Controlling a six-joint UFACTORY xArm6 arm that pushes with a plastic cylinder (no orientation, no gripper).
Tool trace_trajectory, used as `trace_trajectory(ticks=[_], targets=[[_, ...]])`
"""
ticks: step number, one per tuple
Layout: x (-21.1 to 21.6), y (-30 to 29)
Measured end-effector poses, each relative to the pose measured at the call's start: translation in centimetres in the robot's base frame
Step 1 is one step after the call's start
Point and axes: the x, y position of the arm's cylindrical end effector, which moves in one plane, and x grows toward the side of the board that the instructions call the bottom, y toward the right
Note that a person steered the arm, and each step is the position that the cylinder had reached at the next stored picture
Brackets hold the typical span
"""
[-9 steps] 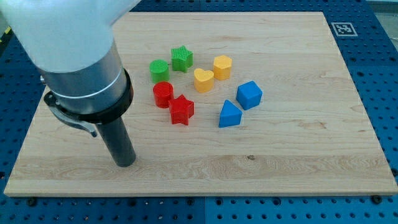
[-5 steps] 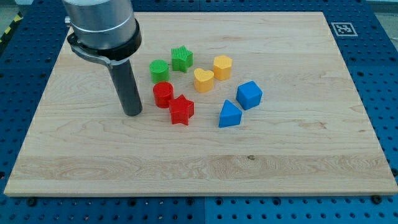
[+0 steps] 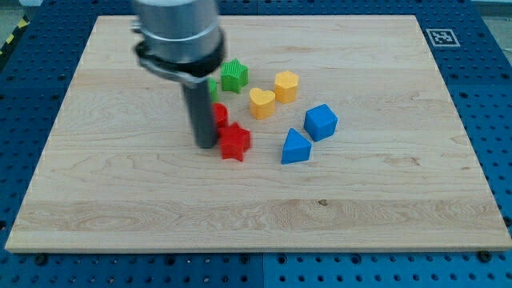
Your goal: Push the triangle towards the bottom right
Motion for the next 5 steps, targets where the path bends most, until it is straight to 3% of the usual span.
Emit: trace_trajectory(ticks=[5], targets=[[2.0,21.7]])
